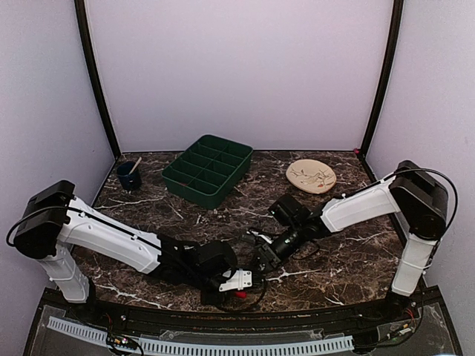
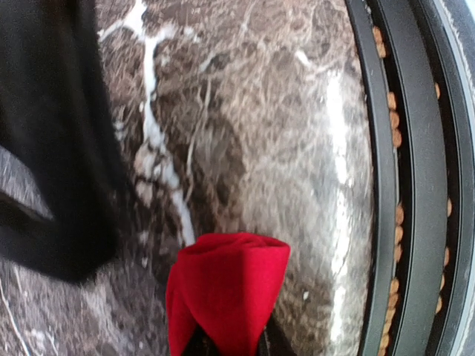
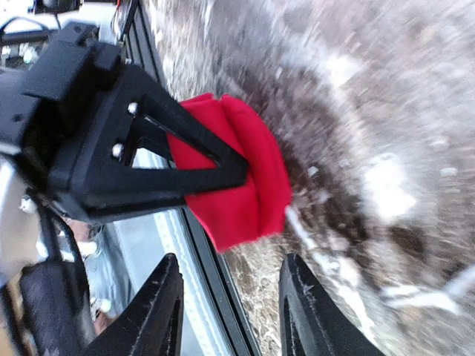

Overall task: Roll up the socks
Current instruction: Pick up the sock from the center of the board, then move the storage box to the center of the board.

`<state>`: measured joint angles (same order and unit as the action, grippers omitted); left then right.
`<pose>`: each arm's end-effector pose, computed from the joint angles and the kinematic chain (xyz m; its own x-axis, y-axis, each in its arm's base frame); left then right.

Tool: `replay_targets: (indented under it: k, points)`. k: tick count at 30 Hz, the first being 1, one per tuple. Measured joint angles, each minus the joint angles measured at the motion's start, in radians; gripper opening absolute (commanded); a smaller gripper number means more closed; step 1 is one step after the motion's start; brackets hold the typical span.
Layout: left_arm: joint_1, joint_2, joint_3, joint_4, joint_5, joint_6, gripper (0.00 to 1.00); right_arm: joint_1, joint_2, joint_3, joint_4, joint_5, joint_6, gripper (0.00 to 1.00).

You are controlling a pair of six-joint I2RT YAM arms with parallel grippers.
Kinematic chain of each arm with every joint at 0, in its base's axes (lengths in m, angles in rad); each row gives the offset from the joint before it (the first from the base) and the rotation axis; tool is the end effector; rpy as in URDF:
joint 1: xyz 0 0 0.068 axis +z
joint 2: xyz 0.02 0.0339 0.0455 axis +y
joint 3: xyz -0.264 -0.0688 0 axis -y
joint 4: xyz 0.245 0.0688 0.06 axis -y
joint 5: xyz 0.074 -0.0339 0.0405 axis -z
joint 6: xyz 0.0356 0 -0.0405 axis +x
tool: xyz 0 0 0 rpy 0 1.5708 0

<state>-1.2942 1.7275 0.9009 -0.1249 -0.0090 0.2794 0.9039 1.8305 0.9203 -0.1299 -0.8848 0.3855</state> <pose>0.0918 -0.3221 0.1454 0.0511 0.8297 -0.5559 0.9846 0.0513 0.1671 0.1852 0.2798 0.1287 -0.7726 -0.5963 -0.2180 -0.4851 0.3327 0.8087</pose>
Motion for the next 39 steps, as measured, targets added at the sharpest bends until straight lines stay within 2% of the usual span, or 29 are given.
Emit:
replay_targets:
  k: [5, 11, 17, 23, 29, 39]
  points:
    - [0.008, -0.063, -0.021, -0.069, -0.038, -0.022, 0.05, -0.042, -0.031, 0.066, -0.034, 0.120, 0.030, 0.41]
    - [0.035, -0.164, -0.036, -0.109, -0.079, -0.050, 0.05, -0.076, 0.000, 0.309, -0.113, 0.321, 0.071, 0.40]
    - [0.052, -0.258, -0.060, -0.140, -0.135, -0.089, 0.06, -0.079, 0.192, 0.692, -0.213, 0.546, 0.157, 0.38]
    - [0.062, -0.385, -0.088, -0.168, -0.171, -0.126, 0.06, -0.079, 0.401, 0.988, -0.344, 0.747, 0.281, 0.38]
    - [0.062, -0.466, -0.106, -0.172, -0.176, -0.138, 0.07, -0.079, 0.468, 1.082, -0.410, 0.851, 0.358, 0.39]
    - [0.063, -0.494, -0.138, -0.179, -0.180, -0.138, 0.07, -0.079, 0.594, 1.271, -0.469, 0.906, 0.432, 0.41]
